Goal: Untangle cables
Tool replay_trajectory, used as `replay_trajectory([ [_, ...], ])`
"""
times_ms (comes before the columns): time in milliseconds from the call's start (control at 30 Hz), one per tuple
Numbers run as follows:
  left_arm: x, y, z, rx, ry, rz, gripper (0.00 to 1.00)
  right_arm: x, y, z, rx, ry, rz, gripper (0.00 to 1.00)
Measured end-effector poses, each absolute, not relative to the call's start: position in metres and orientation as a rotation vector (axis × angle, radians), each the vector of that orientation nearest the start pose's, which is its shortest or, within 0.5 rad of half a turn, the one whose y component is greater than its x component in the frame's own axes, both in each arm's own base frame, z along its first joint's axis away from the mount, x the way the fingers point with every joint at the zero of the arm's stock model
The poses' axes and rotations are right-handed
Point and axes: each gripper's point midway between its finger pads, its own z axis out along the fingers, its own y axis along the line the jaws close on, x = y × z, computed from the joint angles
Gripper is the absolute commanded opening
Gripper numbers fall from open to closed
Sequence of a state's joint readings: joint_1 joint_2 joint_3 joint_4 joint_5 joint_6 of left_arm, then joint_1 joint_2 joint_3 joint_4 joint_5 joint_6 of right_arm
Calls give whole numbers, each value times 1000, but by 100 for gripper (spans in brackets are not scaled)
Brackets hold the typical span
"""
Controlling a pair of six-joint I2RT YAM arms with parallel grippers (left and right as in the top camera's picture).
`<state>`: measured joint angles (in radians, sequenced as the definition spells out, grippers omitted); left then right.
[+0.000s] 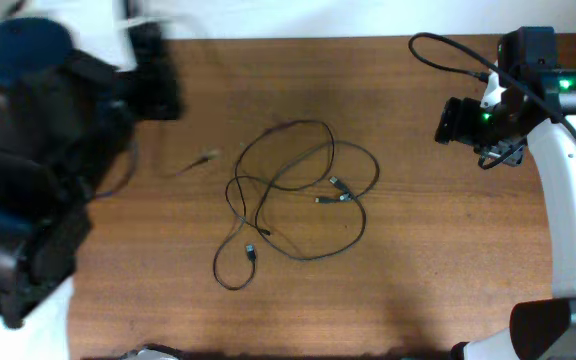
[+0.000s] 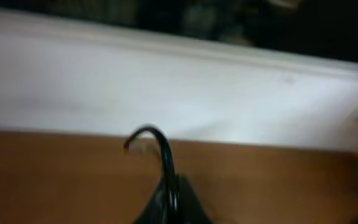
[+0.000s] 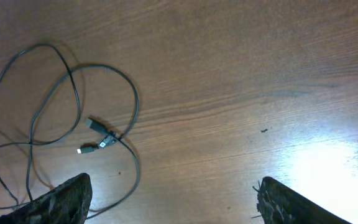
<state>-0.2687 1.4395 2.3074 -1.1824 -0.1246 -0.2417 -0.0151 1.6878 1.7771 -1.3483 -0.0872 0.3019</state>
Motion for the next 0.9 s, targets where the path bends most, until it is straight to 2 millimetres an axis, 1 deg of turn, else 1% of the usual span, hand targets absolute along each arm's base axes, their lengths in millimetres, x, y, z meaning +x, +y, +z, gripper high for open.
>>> replay_trajectory([
  [33,326,-47,519,-125,1909,-188,0,365,10,224,430,2808,187,86],
  [67,324,-32,510,-175,1944,-159,0,365,10,224,429,2809,190,86],
  [100,323,17,497,-340,1973,-51,0,365,10,224,429,2809,191,86],
  [167,318,57,490,-478,1974,22,0,365,11,224,426,2810,196,86],
  [200,309,86,487,-591,1960,77,0,365,11,224,426,2810,197,86],
  [233,302,109,486,-679,1935,123,0,365,11,224,426,2810,197,86],
  [267,293,131,486,-758,1909,163,0,365,11,224,426,2810,197,86],
  [333,282,161,483,-866,1878,218,0,365,11,223,426,2810,197,86],
  [367,277,182,475,-939,1875,258,0,365,11,223,425,2811,197,86],
  [400,276,196,464,-998,1892,277,0,365,11,223,427,2811,197,86],
  [467,278,225,432,-1139,1946,293,0,365,11,223,425,2811,197,86],
  [500,277,241,412,-1242,1970,300,0,365,11,223,426,2811,197,86],
  [533,272,260,381,-1401,2001,305,0,364,11,223,427,2812,197,86],
  [567,269,270,362,-1492,2016,309,0,364,11,223,427,2814,197,86],
  [667,246,298,295,-1892,2022,334,0,364,11,223,427,2815,196,86],
  [700,242,303,279,-1991,1996,347,0,364,11,223,427,2816,196,86],
  [733,239,307,259,-2095,1975,366,0,364,11,223,427,2815,196,86],
  [833,232,312,223,-2267,1882,428,0,363,11,223,427,2817,196,86],
  [867,228,313,208,-2322,1847,462,0,363,11,223,428,2817,196,86],
  [900,223,313,190,-2386,1804,505,4,363,11,223,427,2818,196,86],
])
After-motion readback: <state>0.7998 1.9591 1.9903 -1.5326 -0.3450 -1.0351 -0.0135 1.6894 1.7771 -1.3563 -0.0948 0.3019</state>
